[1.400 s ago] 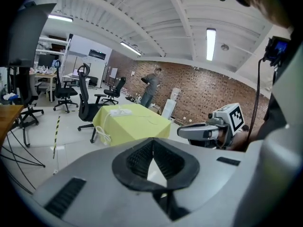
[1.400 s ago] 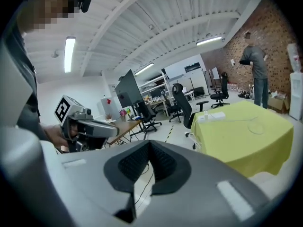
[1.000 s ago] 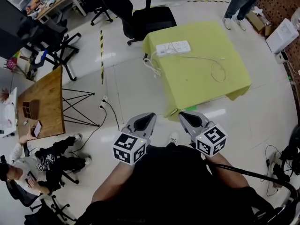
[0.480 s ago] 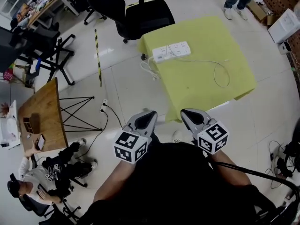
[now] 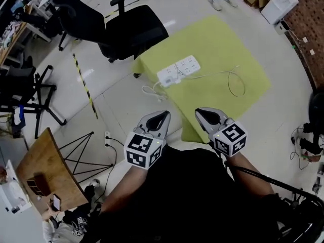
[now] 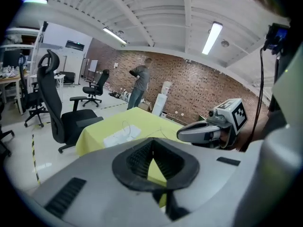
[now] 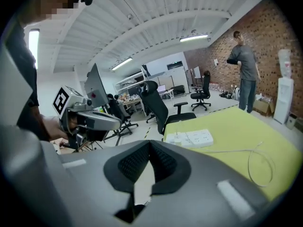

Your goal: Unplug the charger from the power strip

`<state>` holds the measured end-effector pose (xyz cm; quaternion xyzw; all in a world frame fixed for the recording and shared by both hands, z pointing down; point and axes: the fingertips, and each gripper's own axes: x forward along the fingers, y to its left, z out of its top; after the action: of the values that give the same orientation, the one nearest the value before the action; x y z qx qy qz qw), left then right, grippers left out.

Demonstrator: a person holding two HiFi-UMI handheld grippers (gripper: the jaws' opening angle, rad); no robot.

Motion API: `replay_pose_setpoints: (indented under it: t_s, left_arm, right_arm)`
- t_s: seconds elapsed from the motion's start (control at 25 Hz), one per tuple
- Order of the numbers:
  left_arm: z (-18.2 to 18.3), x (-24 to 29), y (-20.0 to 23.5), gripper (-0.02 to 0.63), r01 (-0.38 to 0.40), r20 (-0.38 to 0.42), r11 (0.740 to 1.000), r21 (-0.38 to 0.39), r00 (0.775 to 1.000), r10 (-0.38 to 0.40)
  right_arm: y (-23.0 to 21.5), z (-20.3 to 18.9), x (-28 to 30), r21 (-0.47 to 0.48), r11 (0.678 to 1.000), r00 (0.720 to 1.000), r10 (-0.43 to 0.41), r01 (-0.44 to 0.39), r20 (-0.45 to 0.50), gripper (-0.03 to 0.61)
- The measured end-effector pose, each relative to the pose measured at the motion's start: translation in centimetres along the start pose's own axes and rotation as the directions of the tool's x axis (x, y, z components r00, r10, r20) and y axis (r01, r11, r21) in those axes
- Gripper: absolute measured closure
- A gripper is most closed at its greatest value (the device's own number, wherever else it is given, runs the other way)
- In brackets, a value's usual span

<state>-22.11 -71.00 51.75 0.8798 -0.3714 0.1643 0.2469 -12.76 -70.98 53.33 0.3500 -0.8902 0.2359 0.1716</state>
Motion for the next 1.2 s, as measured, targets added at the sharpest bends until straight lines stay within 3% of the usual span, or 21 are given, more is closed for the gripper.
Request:
replay_pose_setpoints:
  t_s: [0.2, 0.32, 0.56, 0.68, 0.96, 1.2]
  left_arm:
    - [1.6, 1.1, 4.7, 0.607, 0.105, -0.032, 0.993, 0.055, 0.994, -0.103]
    - [1.5, 2.1, 7.2, 0.607, 0.150, -0.066, 0.986, 0.068, 0.987, -0.146]
    - [1.0, 4.5, 10.2, 0.607, 0.165, -0.108, 0.984, 0.067, 0.982, -0.158]
    - [1.1, 5.8, 10.8, 0.607, 0.163, -0.109, 0.985, 0.053, 0.982, -0.157]
    - [0.8, 7.3, 10.4, 0.607, 0.160, -0.143, 0.986, 0.042, 0.978, -0.153]
    - [0.3, 8.6, 10.4, 0.607, 0.158, -0.165, 0.987, 0.021, 0.974, -0.153]
  right_arm:
    - [-0.9, 2.1, 4.4, 0.037, 0.996, 0.997, -0.077, 0.078, -0.013, 0.575]
    - [-2.1, 2.4, 6.1, 0.001, 0.992, 0.991, -0.127, 0.127, -0.047, 0.575]
    - [-6.2, 1.1, 8.2, -0.011, 0.978, 0.970, -0.210, 0.210, -0.125, 0.574]
    - [-8.1, 0.5, 10.0, -0.038, 0.971, 0.959, -0.241, 0.238, -0.151, 0.538]
    - [-10.2, -1.9, 15.1, -0.173, 0.954, 0.933, -0.281, 0.246, -0.225, 0.400]
    - [-10.8, -2.8, 18.7, -0.129, 0.969, 0.941, -0.237, 0.211, -0.241, 0.394]
